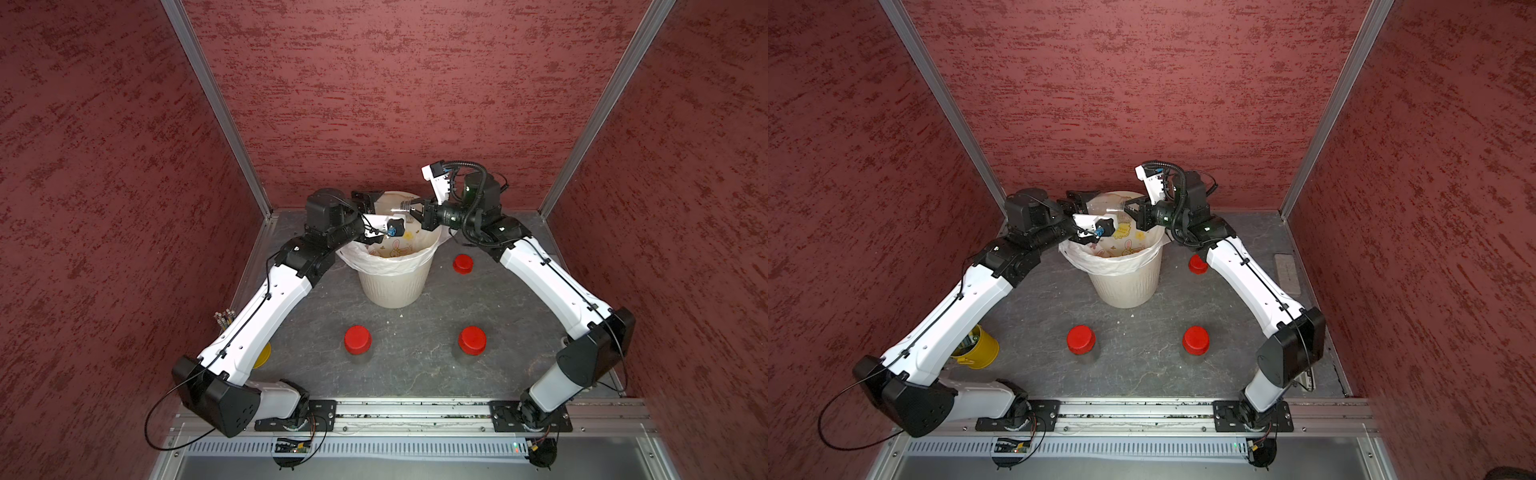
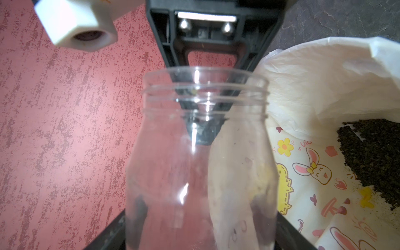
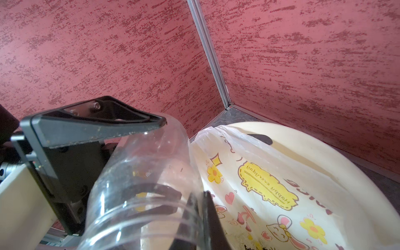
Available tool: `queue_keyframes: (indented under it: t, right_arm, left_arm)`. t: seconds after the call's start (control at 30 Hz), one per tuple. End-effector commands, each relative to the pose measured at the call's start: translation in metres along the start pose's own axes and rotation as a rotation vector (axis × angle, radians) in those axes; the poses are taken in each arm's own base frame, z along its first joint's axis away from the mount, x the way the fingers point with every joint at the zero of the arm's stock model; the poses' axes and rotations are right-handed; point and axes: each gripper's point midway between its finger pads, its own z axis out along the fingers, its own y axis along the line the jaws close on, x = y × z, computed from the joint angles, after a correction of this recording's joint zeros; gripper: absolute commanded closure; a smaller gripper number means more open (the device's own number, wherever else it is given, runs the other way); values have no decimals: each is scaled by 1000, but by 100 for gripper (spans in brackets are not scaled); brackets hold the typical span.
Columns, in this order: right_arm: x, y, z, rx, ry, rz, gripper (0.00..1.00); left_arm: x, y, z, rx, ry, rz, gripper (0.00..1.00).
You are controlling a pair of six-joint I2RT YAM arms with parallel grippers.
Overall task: Empty moldy tea leaves from jars
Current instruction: Place the jar at the center of the board.
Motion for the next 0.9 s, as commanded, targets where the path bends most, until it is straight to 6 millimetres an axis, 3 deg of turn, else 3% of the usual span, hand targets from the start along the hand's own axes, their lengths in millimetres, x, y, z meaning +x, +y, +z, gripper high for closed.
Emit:
queue_keyframes:
  t: [0.0,0.17,0.43,0.63,0.8,0.87]
  right_arm:
    - [-20,11,-15,24,-38,-25,100]
    - [-20,11,-16,27,-29,-25,100]
    - [-40,4,-41,130,-23,-57,100]
    - [-61,-16,-78,267,-32,-53,100]
    - [-69,-46,-116,435,-19,-25,100]
    - [-72,-61,-137,513,-28,-11,100]
  left_arm:
    - [7,7,0,-34,14,-21,16]
    - [9,9,-4,-43,14,-26,0]
    - [12,22,-19,-128,7,-108,0]
    - [17,37,-30,-230,-14,-206,0]
    - [20,49,-36,-295,-37,-330,0]
    - [22,63,-41,-361,-42,-392,0]
